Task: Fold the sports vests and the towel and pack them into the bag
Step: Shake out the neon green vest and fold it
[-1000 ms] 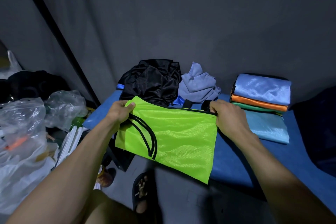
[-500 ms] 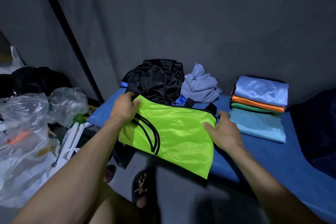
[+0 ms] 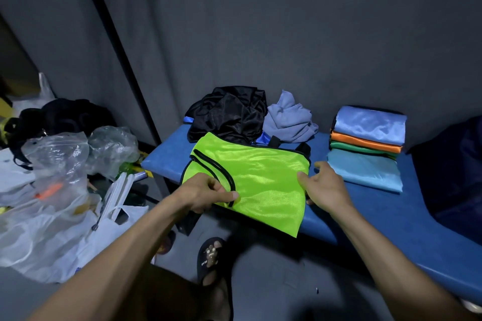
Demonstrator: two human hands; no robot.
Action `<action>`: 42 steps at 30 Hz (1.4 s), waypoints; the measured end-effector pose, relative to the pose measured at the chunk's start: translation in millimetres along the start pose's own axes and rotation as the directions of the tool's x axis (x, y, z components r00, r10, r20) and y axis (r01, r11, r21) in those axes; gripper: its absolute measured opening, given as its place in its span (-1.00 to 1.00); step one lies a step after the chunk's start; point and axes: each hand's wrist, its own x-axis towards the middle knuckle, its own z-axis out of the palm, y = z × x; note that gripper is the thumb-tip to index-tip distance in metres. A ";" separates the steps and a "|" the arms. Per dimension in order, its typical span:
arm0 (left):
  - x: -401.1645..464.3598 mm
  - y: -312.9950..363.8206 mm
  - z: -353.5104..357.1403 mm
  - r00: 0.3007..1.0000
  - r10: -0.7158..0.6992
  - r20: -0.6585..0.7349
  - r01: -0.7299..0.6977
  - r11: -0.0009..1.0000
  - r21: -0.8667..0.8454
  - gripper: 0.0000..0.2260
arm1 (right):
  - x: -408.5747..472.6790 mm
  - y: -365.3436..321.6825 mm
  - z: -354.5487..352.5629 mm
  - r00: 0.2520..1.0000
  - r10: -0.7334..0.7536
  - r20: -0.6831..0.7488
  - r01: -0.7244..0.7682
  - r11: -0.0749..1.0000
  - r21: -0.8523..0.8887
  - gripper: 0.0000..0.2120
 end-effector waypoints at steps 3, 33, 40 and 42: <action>-8.6 -6.3 19.7 0.996 0.029 -0.090 -0.035 0.997 -0.066 -0.61 | -1.8 4.3 2.8 1.000 -0.022 0.017 0.021 0.999 0.025 -0.45; 10.0 -10.1 -17.1 0.880 0.158 -0.447 -0.170 0.985 0.015 -0.74 | 11.7 -6.7 0.3 0.992 0.122 -0.012 -0.120 0.986 0.114 -0.41; 54.8 -9.4 -39.8 0.792 -0.007 -0.611 0.112 0.985 0.134 -0.56 | 6.9 -3.1 -4.4 0.984 0.168 0.061 -0.177 0.967 0.183 -0.57; 58.6 -7.6 -39.3 0.785 -0.007 -0.619 0.130 0.979 0.154 -0.64 | 6.0 -5.2 -5.3 0.983 0.171 0.073 -0.182 0.964 0.194 -0.53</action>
